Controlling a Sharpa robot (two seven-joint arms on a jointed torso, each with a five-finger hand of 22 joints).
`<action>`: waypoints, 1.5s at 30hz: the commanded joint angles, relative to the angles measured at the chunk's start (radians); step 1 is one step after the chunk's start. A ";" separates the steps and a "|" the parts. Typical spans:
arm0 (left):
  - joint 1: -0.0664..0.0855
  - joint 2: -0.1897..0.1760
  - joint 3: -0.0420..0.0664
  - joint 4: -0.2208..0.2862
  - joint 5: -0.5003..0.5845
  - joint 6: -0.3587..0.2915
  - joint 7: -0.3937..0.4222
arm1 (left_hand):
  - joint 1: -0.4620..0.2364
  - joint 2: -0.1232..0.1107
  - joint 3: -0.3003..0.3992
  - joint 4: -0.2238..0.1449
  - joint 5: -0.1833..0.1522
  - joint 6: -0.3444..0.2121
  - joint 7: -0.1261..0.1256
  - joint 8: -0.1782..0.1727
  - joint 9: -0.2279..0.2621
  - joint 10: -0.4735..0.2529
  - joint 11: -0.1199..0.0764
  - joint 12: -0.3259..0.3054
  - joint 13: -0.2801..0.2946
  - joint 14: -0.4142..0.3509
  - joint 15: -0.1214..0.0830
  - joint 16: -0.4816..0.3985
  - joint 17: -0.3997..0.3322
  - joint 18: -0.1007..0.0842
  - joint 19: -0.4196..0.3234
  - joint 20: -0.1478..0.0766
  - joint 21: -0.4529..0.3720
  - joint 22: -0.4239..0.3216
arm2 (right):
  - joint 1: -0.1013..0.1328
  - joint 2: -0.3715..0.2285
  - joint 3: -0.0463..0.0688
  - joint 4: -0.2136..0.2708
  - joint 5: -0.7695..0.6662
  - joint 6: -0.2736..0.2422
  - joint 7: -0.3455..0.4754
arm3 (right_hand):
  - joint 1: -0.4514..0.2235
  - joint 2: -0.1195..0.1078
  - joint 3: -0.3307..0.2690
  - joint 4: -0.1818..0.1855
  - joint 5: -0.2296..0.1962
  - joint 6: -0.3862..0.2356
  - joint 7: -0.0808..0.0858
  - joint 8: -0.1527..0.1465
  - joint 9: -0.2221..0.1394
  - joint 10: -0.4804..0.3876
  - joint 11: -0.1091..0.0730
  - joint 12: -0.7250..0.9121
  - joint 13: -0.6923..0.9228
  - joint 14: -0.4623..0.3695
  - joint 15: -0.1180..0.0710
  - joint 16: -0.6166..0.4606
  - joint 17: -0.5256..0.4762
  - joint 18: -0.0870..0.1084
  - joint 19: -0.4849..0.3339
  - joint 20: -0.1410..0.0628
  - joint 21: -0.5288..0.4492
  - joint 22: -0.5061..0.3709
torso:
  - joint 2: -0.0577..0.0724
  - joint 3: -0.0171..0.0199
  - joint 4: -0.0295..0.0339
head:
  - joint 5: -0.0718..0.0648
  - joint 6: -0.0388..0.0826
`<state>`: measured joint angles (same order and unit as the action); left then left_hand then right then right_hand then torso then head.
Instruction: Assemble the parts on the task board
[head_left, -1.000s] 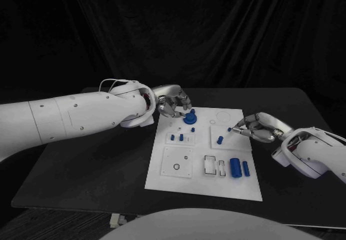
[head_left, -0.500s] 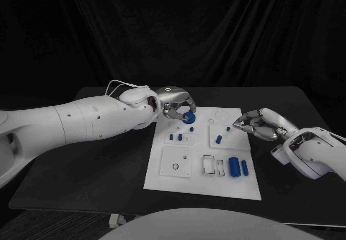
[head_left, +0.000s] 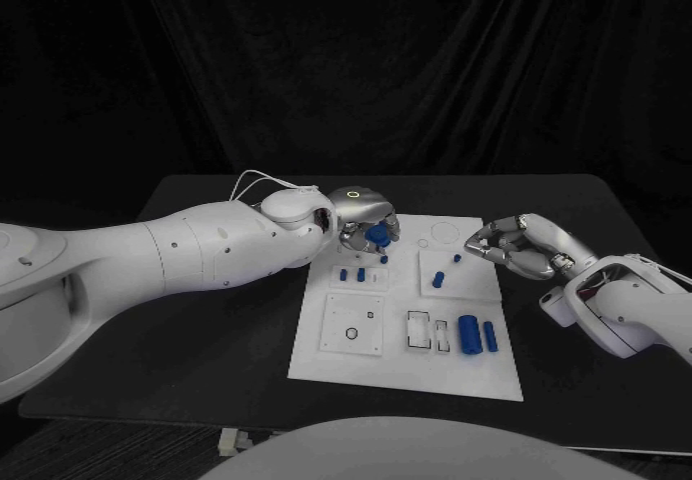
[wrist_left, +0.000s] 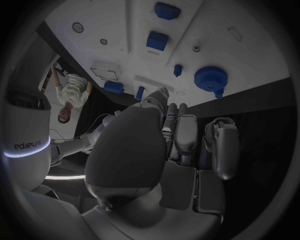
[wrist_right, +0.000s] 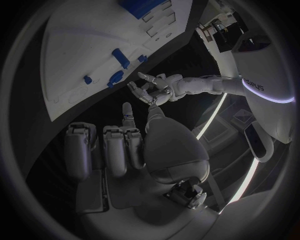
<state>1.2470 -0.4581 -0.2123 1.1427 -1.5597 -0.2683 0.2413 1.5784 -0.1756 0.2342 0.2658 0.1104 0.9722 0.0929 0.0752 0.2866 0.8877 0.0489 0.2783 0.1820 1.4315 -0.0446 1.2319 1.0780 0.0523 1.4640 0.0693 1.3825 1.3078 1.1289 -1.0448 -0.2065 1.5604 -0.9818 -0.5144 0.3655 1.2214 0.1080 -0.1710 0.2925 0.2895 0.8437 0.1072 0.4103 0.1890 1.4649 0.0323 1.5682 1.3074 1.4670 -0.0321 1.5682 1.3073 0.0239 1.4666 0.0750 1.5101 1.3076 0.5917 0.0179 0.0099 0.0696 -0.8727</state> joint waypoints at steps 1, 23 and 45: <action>-0.008 0.011 0.001 -0.010 -0.036 0.031 -0.009 | 0.001 0.005 -0.001 -0.004 0.017 0.015 0.001 -0.003 -0.008 0.023 -0.001 -0.008 -0.009 0.000 0.000 0.000 -0.008 -0.010 0.037 -0.006 0.000 0.207 | -0.002 0.003 0.000 -0.003 0.006 -0.014 0.008 | 0.002 0.005 -0.005 -0.001 -0.005 0.006 0.001 0.001 -0.001 0.106 0.000 0.003 0.263 0.104 -0.002 0.003 0.263 -0.006 0.074 0.000 0.002 0.240 | 0.000 0.0017 0.0015 | -0.003 0.000; -0.029 0.048 0.001 -0.046 -0.039 0.046 -0.060 | 0.001 0.002 0.028 -0.017 0.100 0.050 -0.010 0.002 -0.029 0.122 0.002 0.021 0.007 -0.009 0.000 0.006 -0.026 -0.009 0.033 -0.007 -0.008 0.205 | -0.002 0.004 0.000 -0.004 0.007 0.001 -0.007 | -0.001 0.007 -0.006 -0.001 -0.006 0.007 0.001 0.000 -0.001 0.106 0.000 0.003 0.263 0.104 -0.003 0.003 0.263 -0.005 0.071 -0.001 -0.004 0.238 | -0.001 0.0022 -0.0007 | -0.006 0.000; -0.043 0.076 0.001 -0.083 -0.039 0.112 -0.099 | -0.021 0.004 0.039 -0.023 0.116 0.041 -0.040 -0.005 -0.034 0.121 0.016 0.029 0.024 -0.018 0.010 -0.010 -0.062 -0.008 0.032 0.002 -0.012 0.204 | -0.002 0.002 0.000 -0.008 0.007 0.013 -0.020 | -0.001 0.008 -0.007 -0.002 -0.005 0.007 0.001 -0.001 -0.001 0.106 -0.001 0.003 0.263 0.104 -0.003 0.003 0.263 -0.003 0.069 -0.001 -0.009 0.236 | -0.001 0.0021 -0.0011 | -0.003 0.000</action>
<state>1.2065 -0.3853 -0.2121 1.0608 -1.5976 -0.1848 0.1508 1.5649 -0.1704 0.2710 0.2412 0.2237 1.0129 0.0587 0.0751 0.2538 1.0055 0.0591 0.3050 0.2044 1.4163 -0.0370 1.2259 1.0169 0.0529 1.4640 0.0695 1.3739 1.3075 1.1289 -1.0421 -0.2066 1.5530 -0.9762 -0.5085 0.3619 1.2213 0.1079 -0.1709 0.2925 0.2896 0.8436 0.1073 0.4103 0.1887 1.4649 0.0323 1.5682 1.3074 1.4670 -0.0321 1.5682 1.3073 0.0239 1.4666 0.0750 1.5062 1.3081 0.5905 0.0199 0.0081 0.0663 -0.8727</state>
